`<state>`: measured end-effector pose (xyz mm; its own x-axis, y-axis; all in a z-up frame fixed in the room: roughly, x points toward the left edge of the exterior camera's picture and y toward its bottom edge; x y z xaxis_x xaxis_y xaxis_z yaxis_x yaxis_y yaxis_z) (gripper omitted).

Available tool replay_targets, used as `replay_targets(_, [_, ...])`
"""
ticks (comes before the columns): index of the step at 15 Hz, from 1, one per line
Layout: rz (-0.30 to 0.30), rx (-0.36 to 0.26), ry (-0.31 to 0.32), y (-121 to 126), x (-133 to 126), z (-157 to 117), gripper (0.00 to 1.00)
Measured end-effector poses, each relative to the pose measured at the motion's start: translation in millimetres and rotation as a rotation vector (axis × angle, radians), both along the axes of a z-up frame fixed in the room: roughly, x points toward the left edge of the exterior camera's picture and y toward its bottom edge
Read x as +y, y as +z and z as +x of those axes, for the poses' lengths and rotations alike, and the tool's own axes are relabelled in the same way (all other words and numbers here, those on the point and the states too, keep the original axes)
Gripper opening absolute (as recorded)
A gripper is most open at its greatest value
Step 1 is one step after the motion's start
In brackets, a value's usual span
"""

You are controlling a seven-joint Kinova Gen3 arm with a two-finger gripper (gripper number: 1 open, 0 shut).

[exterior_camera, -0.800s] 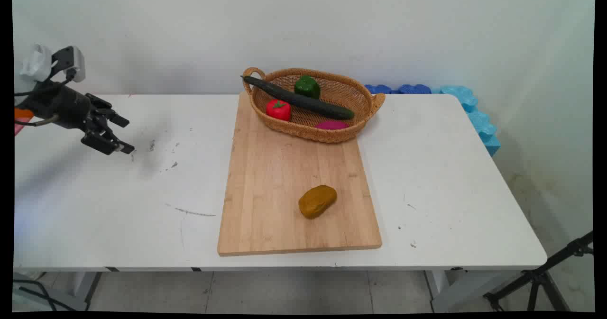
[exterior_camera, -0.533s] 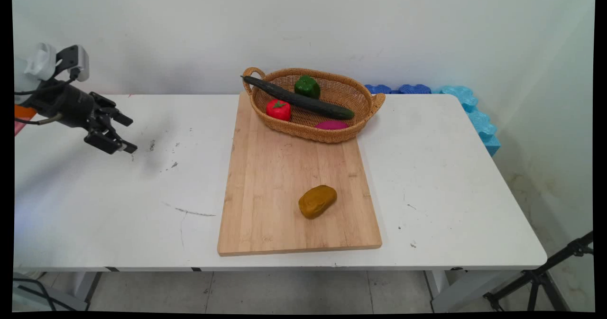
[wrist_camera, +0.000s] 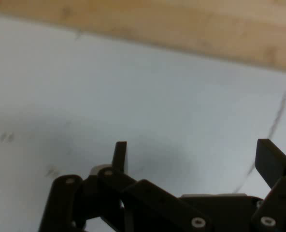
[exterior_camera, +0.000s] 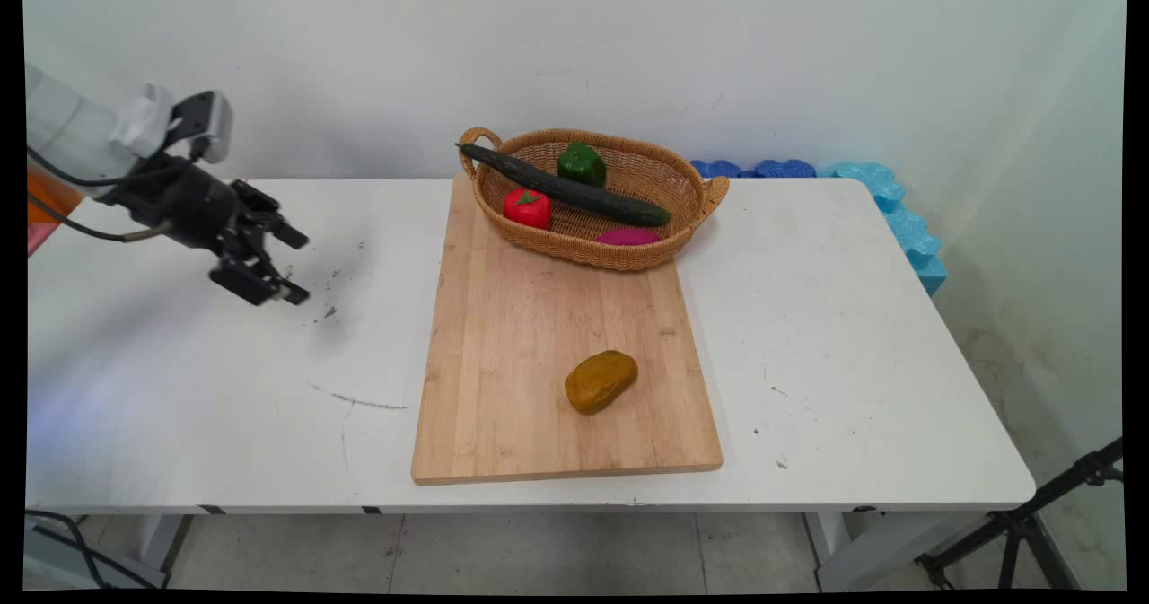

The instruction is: Pick up the potato from the cutting board

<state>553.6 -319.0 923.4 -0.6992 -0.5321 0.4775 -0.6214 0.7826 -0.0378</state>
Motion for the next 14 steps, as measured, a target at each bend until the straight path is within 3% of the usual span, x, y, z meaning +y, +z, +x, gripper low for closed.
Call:
replay_targets(6, [0.036, 0.053, -0.049, -7.6, -8.0, -74.8, 1.00])
replay_targets(14, [0.076, 0.128, -0.017, -34.1, -22.3, -164.5, 1.00])
